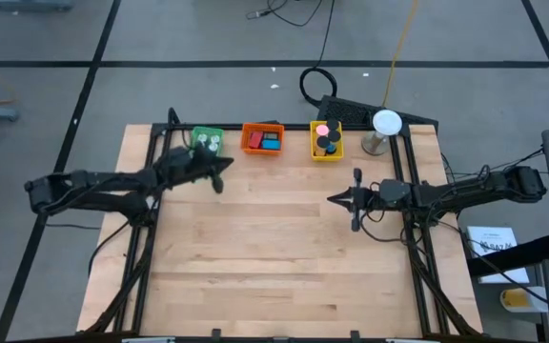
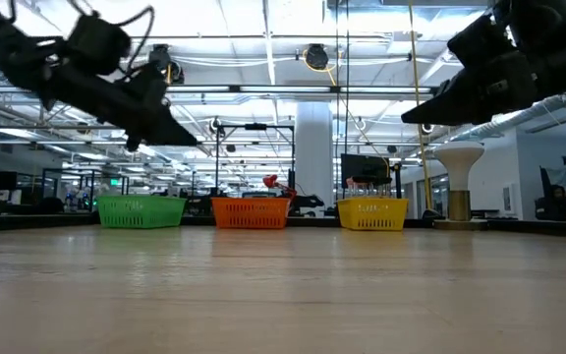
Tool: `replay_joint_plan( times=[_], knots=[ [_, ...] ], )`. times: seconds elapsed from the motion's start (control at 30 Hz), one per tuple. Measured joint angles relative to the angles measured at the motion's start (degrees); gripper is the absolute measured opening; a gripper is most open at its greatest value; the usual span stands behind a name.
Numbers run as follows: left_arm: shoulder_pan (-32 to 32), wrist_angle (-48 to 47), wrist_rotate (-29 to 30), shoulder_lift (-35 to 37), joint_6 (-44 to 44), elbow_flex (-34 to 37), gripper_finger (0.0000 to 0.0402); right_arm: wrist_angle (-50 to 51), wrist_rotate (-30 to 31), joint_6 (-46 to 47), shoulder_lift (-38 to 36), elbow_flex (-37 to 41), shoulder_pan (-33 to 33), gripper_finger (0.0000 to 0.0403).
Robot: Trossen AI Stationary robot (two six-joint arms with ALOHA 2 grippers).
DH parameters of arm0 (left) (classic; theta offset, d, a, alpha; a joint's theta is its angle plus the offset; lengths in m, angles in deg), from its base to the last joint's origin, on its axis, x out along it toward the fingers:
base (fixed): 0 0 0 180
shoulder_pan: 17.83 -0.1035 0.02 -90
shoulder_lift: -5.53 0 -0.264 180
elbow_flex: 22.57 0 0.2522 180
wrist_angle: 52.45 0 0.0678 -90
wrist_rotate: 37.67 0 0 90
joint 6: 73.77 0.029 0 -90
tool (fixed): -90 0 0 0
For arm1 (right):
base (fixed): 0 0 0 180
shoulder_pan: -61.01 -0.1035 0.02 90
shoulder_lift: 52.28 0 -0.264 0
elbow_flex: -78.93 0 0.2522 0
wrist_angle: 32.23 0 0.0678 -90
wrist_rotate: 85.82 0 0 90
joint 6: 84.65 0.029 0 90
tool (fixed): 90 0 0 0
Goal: Pick & Place Office items
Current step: Return to Home Position
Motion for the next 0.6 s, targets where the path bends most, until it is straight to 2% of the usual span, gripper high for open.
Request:
replay_joint_plan(
  times=[0.1, 0.2, 0.33, 0.5, 0.6],
  knots=[
    [2.7, 10.1, -1.9, 0.6, 3.4, 4.4, 0.0018, 0.7, -0.1, -3.3, 0.0, 0.0, 0.9, 0.0],
    [4.0, 15.6, -4.6, 0.6, 6.9, 7.0, 0.0006, 1.0, -1.5, -3.9, 0.0, 0.0, 2.6, 0.0],
    [4.1, 16.5, -11.0, 0.6, 9.1, 7.6, 0.0008, 0.9, -7.0, -3.4, -2.3, 2.1, 5.1, 0.0],
    [3.2, 16.3, -17.5, 1.4, 10.2, 7.7, 0.0013, -0.8, -7.4, -1.3, -9.6, 8.3, 7.1, 0.0],
    [2.3, 15.9, -20.2, 3.9, 10.2, 7.7, 0.0004, 1.7, -6.7, -1.2, -15.4, 11.0, 7.8, 0.0]
  ],
)
